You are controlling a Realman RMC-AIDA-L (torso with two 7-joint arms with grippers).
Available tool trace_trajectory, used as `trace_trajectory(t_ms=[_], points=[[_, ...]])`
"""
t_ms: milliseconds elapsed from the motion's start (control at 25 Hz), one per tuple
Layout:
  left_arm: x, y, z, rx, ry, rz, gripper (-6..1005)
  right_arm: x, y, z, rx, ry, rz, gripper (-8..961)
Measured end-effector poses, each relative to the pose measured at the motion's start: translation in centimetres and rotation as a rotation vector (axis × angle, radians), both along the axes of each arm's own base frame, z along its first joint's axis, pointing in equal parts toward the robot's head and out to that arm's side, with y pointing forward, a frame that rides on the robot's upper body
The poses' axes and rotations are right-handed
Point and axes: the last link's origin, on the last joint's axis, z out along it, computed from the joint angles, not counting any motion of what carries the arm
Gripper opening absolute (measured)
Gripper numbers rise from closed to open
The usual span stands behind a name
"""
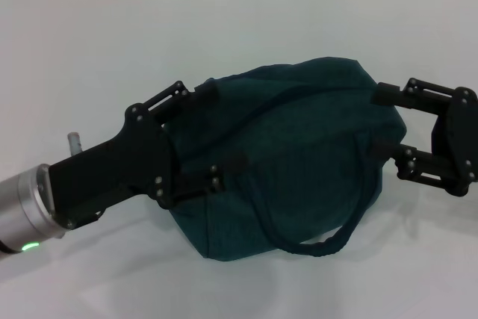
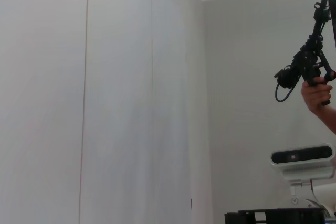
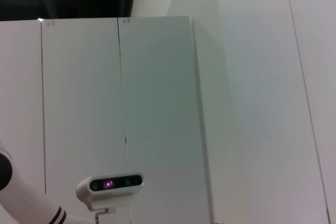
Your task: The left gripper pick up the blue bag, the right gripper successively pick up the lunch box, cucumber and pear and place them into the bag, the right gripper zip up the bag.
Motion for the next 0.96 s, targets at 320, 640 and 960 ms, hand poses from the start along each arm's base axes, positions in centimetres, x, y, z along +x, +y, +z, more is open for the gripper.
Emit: trace_trajectory(t_ms=[320, 640, 960], points=[[-0.02, -0.07, -0.1, 0.0, 0.0, 0.001, 853, -0.11, 0.0, -0.27, -0.004, -0.002, 0.002, 633], [-0.21, -0.31, -0.36, -0.011, -0.007, 0.017, 853, -0.09, 0.13, -0.71, -0.001, -0.005, -0.015, 632], [-0.22, -0.33, -0.33, -0.011, -0.007, 0.016, 853, -0.12, 0.16, -0.98, -0.001, -0.007, -0.022, 632]])
